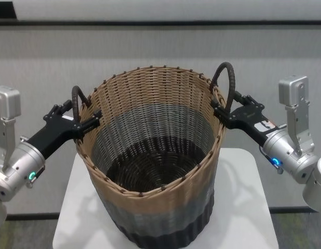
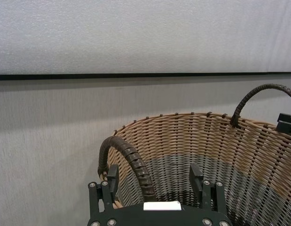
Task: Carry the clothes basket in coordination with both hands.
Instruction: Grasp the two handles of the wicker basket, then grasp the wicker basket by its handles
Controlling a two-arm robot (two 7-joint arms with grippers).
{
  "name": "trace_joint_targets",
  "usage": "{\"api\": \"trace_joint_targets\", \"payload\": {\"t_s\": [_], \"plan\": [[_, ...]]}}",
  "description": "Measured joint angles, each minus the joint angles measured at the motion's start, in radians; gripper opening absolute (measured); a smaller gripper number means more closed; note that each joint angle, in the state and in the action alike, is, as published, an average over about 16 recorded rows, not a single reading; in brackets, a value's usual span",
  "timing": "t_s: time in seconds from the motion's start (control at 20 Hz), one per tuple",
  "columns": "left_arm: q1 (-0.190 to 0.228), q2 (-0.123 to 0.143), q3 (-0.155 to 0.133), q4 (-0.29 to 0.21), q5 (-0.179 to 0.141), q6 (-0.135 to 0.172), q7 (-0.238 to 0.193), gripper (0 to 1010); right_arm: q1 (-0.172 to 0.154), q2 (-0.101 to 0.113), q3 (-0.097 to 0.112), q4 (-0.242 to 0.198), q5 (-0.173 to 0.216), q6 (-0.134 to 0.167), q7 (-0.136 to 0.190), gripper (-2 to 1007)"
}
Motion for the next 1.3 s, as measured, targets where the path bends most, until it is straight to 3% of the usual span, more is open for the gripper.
{"api": "trace_joint_targets", "payload": {"t_s": [0.75, 1.05, 1.3], "plan": [[0.001, 0.001, 0.0, -0.002, -0.001, 0.001, 0.0, 1000, 0.0, 0.001, -0.002, -0.001, -0.001, 0.001, -0.002, 176], [0.001, 0.001, 0.0, -0.002, -0.002, 0.001, 0.0, 994, 0.0, 0.001, -0.002, -0.001, -0.002, 0.001, -0.002, 56], [0.001, 0.001, 0.0, -0.002, -0.002, 0.001, 0.0, 954, 0.0, 0.001, -0.002, -0.001, -0.002, 0.001, -0.002, 14]]}}
